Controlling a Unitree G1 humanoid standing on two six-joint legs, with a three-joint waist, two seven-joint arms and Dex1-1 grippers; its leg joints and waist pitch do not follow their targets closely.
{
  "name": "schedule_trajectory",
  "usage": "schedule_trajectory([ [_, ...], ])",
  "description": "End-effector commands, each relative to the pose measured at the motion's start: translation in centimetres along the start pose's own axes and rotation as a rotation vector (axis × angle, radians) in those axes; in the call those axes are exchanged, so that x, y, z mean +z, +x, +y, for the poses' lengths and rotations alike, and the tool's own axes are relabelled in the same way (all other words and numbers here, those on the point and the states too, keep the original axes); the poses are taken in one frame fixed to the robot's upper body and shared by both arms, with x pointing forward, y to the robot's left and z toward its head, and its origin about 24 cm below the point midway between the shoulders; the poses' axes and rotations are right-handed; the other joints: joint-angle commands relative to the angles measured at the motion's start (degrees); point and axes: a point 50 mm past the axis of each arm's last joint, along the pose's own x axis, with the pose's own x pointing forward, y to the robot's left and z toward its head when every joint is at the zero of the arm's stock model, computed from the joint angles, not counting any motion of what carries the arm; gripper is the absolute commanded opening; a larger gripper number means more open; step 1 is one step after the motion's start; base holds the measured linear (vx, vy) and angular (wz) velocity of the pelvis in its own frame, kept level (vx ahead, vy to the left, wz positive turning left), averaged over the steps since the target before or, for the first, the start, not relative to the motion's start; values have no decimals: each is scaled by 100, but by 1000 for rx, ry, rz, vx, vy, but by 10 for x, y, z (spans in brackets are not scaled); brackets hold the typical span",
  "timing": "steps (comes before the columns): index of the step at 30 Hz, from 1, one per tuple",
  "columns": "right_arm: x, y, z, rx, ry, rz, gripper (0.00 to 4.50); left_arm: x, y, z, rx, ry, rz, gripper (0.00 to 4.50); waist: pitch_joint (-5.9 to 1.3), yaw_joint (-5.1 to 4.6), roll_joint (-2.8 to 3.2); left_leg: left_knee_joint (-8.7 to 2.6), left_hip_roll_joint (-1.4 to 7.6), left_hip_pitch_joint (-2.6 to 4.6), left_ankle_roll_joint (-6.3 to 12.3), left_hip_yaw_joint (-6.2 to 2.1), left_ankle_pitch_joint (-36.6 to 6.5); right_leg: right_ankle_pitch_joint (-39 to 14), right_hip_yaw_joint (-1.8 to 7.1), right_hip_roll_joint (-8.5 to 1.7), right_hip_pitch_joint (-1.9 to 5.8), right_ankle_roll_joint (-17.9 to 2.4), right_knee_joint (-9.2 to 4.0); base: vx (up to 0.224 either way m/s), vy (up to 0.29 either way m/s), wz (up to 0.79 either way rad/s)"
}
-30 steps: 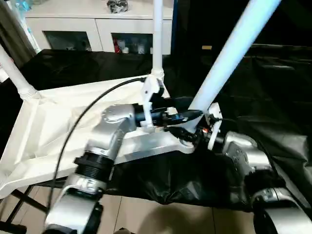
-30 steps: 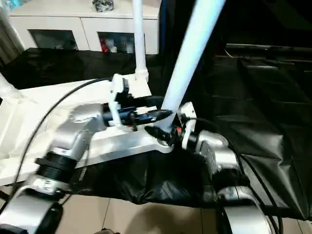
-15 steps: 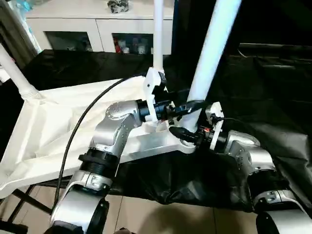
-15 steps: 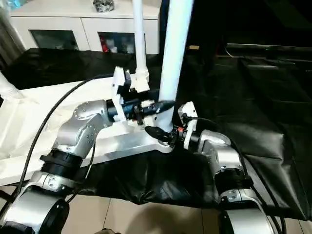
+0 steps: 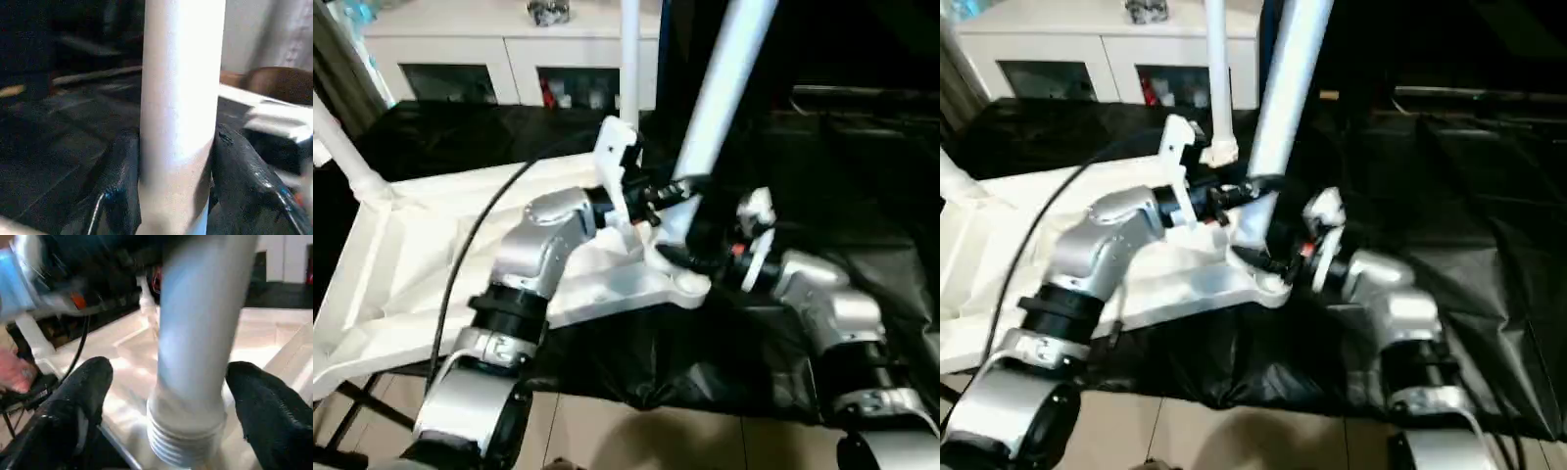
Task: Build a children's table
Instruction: Insert table leg to table base
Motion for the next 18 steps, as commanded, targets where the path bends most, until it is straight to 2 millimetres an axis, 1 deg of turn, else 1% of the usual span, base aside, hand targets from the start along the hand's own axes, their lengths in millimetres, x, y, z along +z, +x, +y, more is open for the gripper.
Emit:
schedule_trajectory([
  [1, 13, -6, -2, -12, 1, -39, 409, 14, 0, 5, 54, 13, -23, 191, -465, 23, -86, -346, 158, 82, 484, -32, -955, -1401, 226, -284, 378, -1197, -414, 0, 0, 0],
  [2, 16, -9, -3, -18, 8, -43, 409, 15, 0, 6, 67, 5, -26, 191, -460, 26, -92, -346, 145, 67, 491, -30, -917, -1411, 222, -285, 388, -1179, -421, 0, 0, 0],
  [3, 18, -11, -5, -29, 13, -38, 409, 16, 0, 6, 81, -4, -30, 191, -470, 33, -93, -340, 145, 66, 490, -32, -882, -1380, 221, -286, 390, -1177, -412, 0, 0, 0],
  [6, 24, -19, -13, -122, 52, 2, 409, 19, 0, 8, 124, -71, -61, 191, -479, 29, -102, -324, 132, 53, 507, -29, -692, -1206, 218, -277, 394, -1219, -397, 0, 0, 0],
  [8, 27, -19, -13, -126, 74, 3, 409, 20, 0, 7, 126, -101, -75, 191, -477, 35, -100, -312, 116, 47, 524, -20, -706, -1286, 211, -277, 394, -1210, -404, 0, 0, 0],
  [9, 30, -18, -11, -112, 91, 4, 409, 22, 0, 5, 119, -134, -90, 191, -479, 31, -103, -312, 118, 46, 514, -22, -699, -1281, 208, -278, 405, -1226, -392, 0, 0, 0],
  [10, 31, -17, -10, -107, 97, 4, 409, 22, 1, 4, 114, -143, -94, 191, -479, 38, -115, -307, 122, 41, 534, -20, -682, -1285, 207, -279, 401, -1217, -407, 0, 0, 0],
  [13, 34, -13, -7, -79, 113, 3, 409, 22, 2, 0, 96, -167, -100, 191, -476, 37, -113, -311, 130, 47, 562, -23, -709, -1347, 202, -276, 387, -1183, -418, 0, 0, 0],
  [15, 37, -10, -5, -59, 122, 8, 409, 21, 3, -3, 88, -177, -96, 191, -471, 38, -116, -312, 128, 50, 545, -21, -728, -1427, 199, -274, 388, -1154, -428, 0, 0, 0],
  [16, 37, -10, -5, -56, 125, 13, 409, 21, 3, -3, 85, -180, -93, 191, -470, 36, -147, -314, 129, 46, 537, -20, -729, -1454, 200, -273, 384, -1138, -435, 0, 0, 0],
  [17, 37, -9, -4, -52, 123, 19, 409, 21, 3, -4, 82, -182, -93, 191, -468, 42, -129, -318, 129, 45, 518, -25, -734, -1505, 199, -280, 385, -1120, -435, 0, 0, 0],
  [18, 37, -8, -4, -47, 122, 28, 409, 21, 3, -5, 77, -183, -91, 191, -466, 39, -130, -316, 129, 47, 505, -24, -749, -1527, 199, -278, 381, -1104, -436, 0, 0, 0],
])
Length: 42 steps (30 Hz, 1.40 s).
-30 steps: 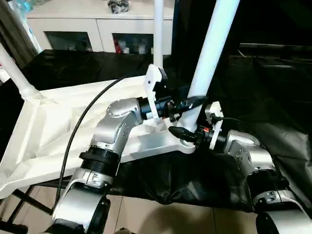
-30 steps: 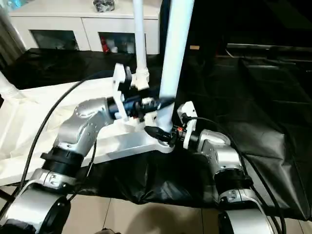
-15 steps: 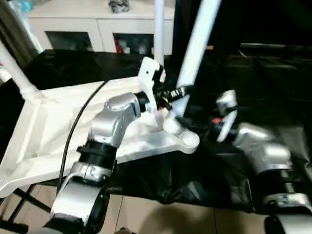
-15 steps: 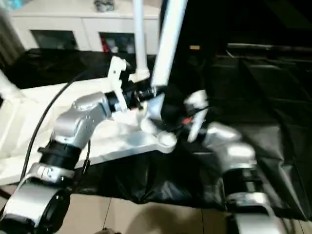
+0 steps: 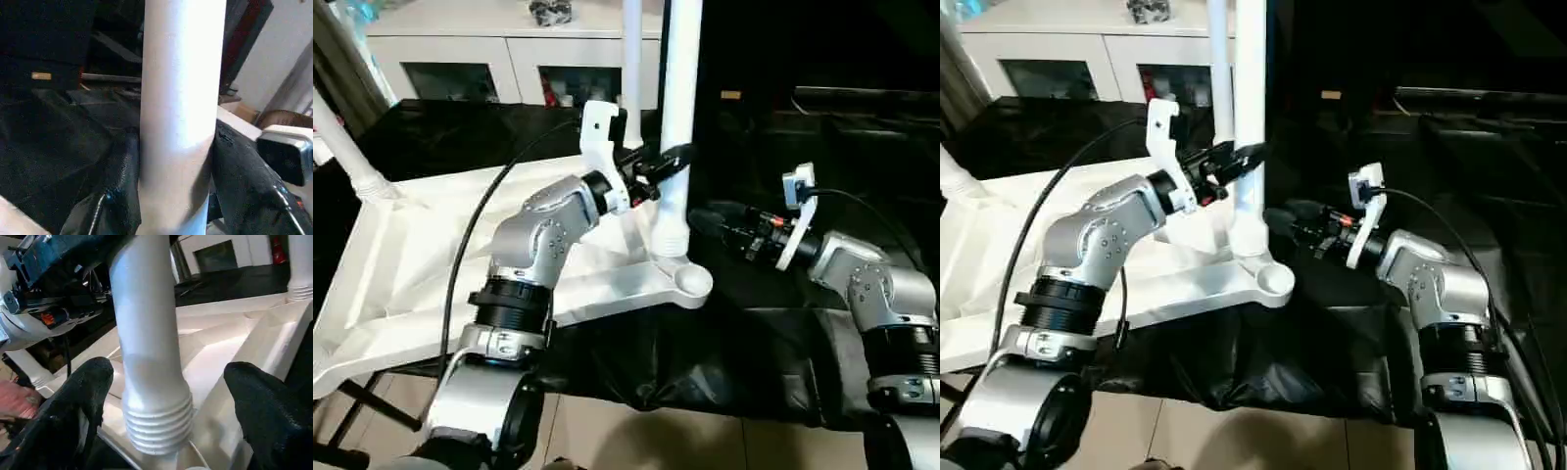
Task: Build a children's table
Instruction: Insert table leg to table base
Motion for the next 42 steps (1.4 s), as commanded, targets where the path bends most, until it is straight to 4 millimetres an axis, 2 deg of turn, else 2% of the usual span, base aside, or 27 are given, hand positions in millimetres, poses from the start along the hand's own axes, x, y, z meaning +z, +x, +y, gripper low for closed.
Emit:
schedule_trajectory([
  [1, 11, 5, 8, 40, -37, -1, 409, 6, -1, -4, -13, 9, -18, 191, -466, 28, -128, -321, 130, 54, 494, -23, -757, -1554, 204, -278, 382, -1085, -435, 0, 0, 0],
  [4, 11, 9, 10, 59, -44, 26, 409, 5, -2, -5, -16, 24, -3, 191, -472, 34, -129, -321, 135, 52, 484, -28, -706, -1484, 210, -278, 387, -1051, -423, 0, 0, 0],
  [5, 11, 10, 11, 65, -49, 35, 409, 4, -2, -6, -18, 27, 1, 191, -478, 33, -144, -319, 136, 55, 499, -25, -675, -1409, 213, -278, 386, -1070, -414, 0, 0, 0],
  [7, 12, 15, 11, 65, -64, 49, 409, 4, -2, -8, -26, 40, 6, 191, -479, 36, -138, -314, 138, 49, 514, -27, -617, -1336, 212, -283, 385, -1114, -400, 0, 0, 0],
  [11, 12, 22, 11, 45, -82, 83, 409, 3, -1, -13, -41, 44, 7, 191, -469, 24, -157, -318, 139, 45, 487, -22, -650, -1420, 214, -285, 384, -1117, -403, 0, 0, 0],
  [21, 10, 33, 10, 7, -122, 124, 409, -3, 0, -19, -51, 79, 23, 191, -473, 15, -157, -315, 136, 53, 457, -18, -648, -1409, 226, -284, 380, -1075, -403, 0, 0, 0],
  [23, 9, 34, 10, 3, -126, 129, 381, -3, 0, -19, -49, 84, 24, 191, -473, 12, -156, -316, 137, 48, 454, -21, -611, -1357, 227, -281, 383, -1076, -394, 0, 0, 0],
  [25, 10, 34, 10, 5, -127, 128, 381, -3, 0, -20, -53, 96, 31, 191, -477, 11, -160, -312, 132, 46, 463, -21, -594, -1310, 228, -281, 389, -1078, -390, 0, 0, 0],
  [33, 10, 35, 10, 15, -148, 140, 306, -8, 0, -23, -88, 150, 74, 191, -483, 8, -157, -302, 136, 49, 509, -17, -549, -1229, 231, -282, 389, -1121, -373, 0, 0, 0],
  [42, 3, 35, 13, 50, -152, 187, 248, -8, 0, -24, -99, 169, 83, 191, -488, 9, -142, -299, 137, 50, 502, -21, -557, -1137, 230, -277, 395, -1171, -357, 0, 0, 0],
])
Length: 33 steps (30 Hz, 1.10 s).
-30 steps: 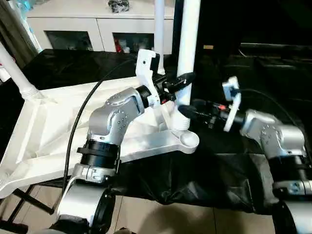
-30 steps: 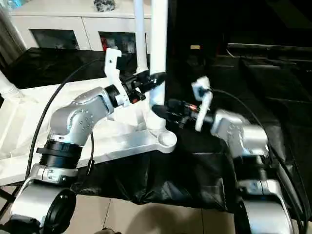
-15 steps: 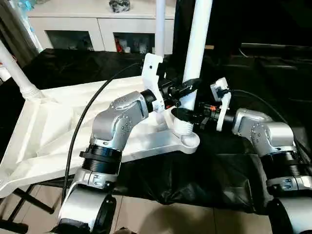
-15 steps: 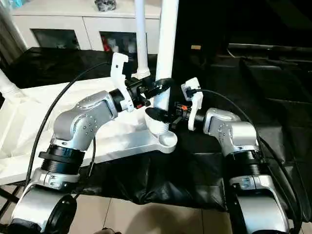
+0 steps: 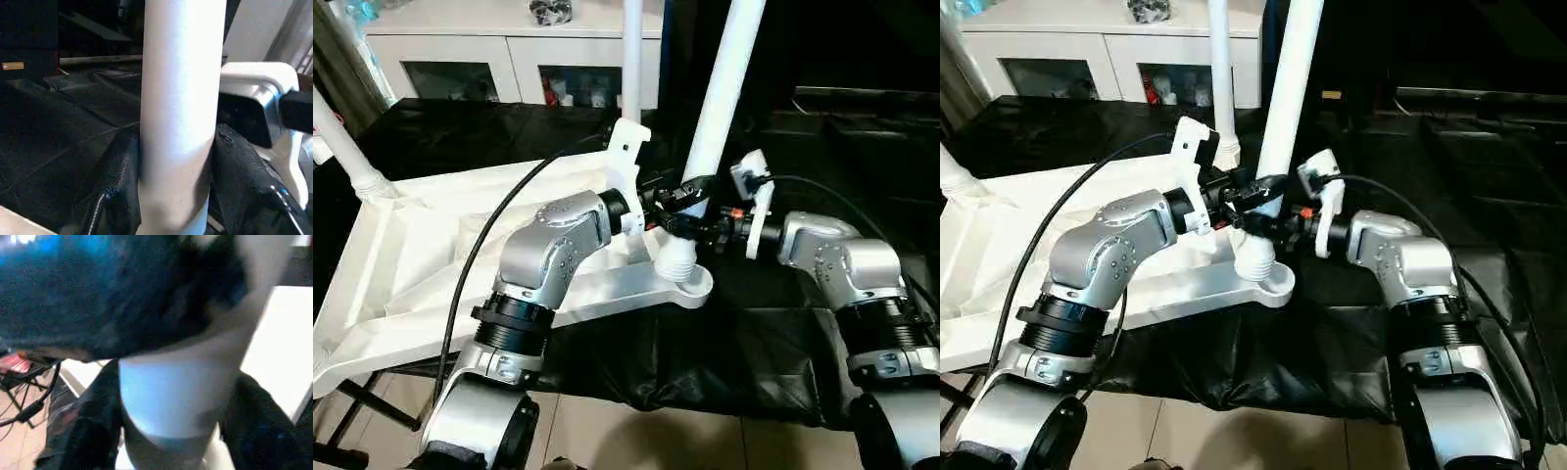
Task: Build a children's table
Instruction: Insert table leg to table base
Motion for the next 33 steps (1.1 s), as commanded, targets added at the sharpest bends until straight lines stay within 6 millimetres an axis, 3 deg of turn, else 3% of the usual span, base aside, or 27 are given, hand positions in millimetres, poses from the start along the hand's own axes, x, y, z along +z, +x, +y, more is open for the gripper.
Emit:
schedule_trajectory([
  [1, -2, 0, 0, 5, -10, 25, 225, 9, 0, -3, -15, 52, -24, 191, -488, 21, -134, -303, 138, 55, 502, -19, -567, -1144, 229, -276, 398, -1176, -363, 0, 0, 0],
  [7, -4, -1, 1, 10, -2, 33, 212, 11, 0, -1, -10, 57, -26, 191, -497, 24, -133, -296, 136, 55, 489, -18, -570, -1106, 233, -278, 405, -1187, -357, 0, 0, 0],
  [11, -4, 0, -1, -9, -14, 33, 266, 12, 0, -1, -13, 58, -27, 191, -499, 24, -117, -293, 134, 56, 491, -21, -564, -1045, 229, -271, 404, -1210, -352, 0, 0, 0],
  [25, -5, -2, 2, 18, -12, 51, 272, 11, 1, -1, -21, 64, -22, 191, -500, 24, -114, -289, 136, 59, 489, -21, -593, -1054, 229, -270, 408, -1225, -347, 0, 0, 0],
  [33, -7, -1, 4, 33, 1, 57, 195, 11, 1, -3, -34, 62, -21, 191, -499, 28, -121, -287, 136, 55, 466, -24, -613, -1092, 230, -274, 410, -1215, -345, 0, 0, 0],
])
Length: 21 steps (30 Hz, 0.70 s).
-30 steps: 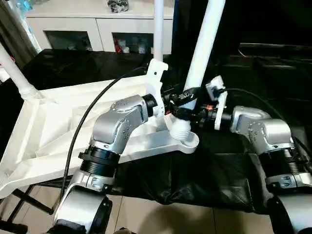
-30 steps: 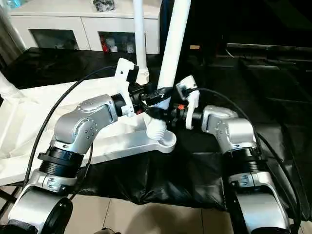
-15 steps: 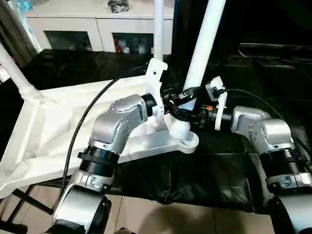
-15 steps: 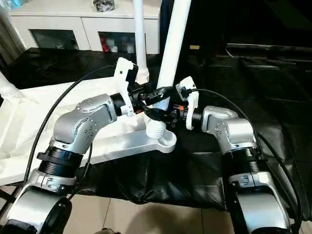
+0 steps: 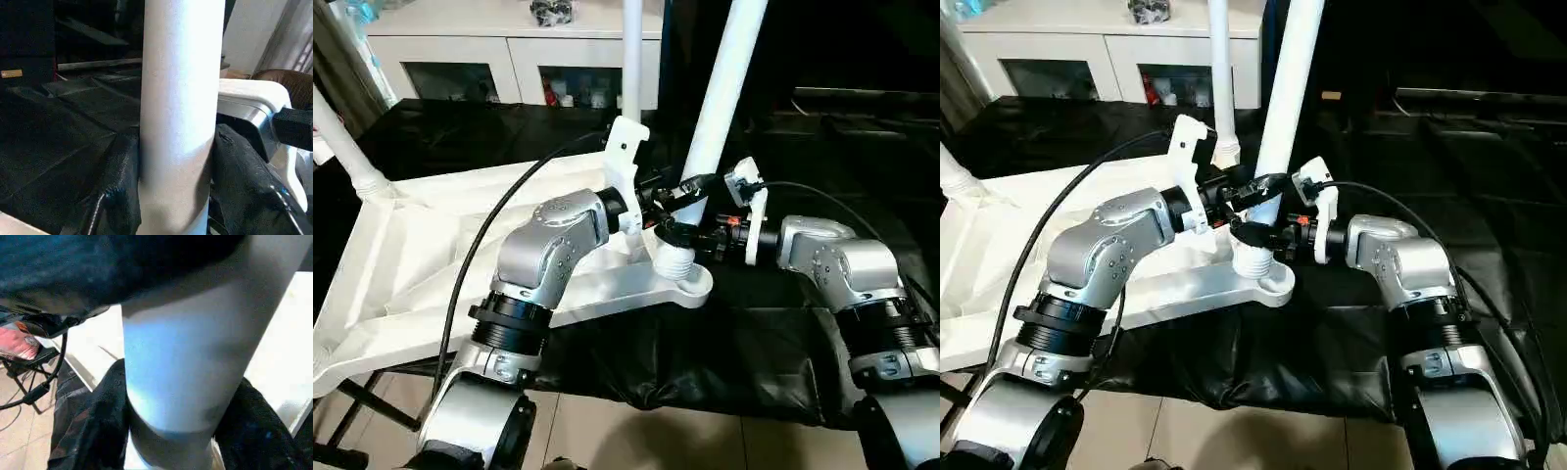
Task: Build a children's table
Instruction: Insert table leg to table base
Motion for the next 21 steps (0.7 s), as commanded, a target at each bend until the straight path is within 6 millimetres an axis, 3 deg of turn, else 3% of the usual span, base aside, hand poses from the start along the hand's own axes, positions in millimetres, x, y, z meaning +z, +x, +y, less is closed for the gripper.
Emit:
schedule_trajectory([
  [1, -2, 0, 2, 12, -1, 12, 193, 9, 2, -3, -21, 39, -13, 191, -498, 25, -111, -305, 134, 54, 463, -23, -613, -1096, 229, -273, 406, -1212, -358, 0, 0, 0],
  [8, -2, 1, 3, 11, -1, 4, 188, 8, 2, -1, -8, -11, -11, 191, -491, 19, -101, -308, 132, 56, 407, -23, -707, -1166, 227, -270, 403, -1188, -368, 0, 0, 0],
  [11, -2, 1, 3, 8, -1, 1, 188, 9, 2, 1, -2, -40, -8, 261, -489, 23, -106, -306, 127, 62, 396, -23, -751, -1253, 224, -270, 399, -1174, -382, 0, 0, 0],
  [18, -4, 2, -4, -84, 9, -82, 188, 24, -5, -2, -62, 22, -189, 305, -497, 22, -116, -313, 132, 56, 378, -28, -714, -1257, 229, -280, 397, -1131, -381, 0, 0, 0],
  [21, -5, 0, -8, -130, 14, -117, 188, 17, -13, -1, -85, 42, -163, 307, -493, 12, -99, -323, 143, 56, 360, -29, -746, -1263, 232, -290, 386, -1160, -374, 0, 0, 0],
])
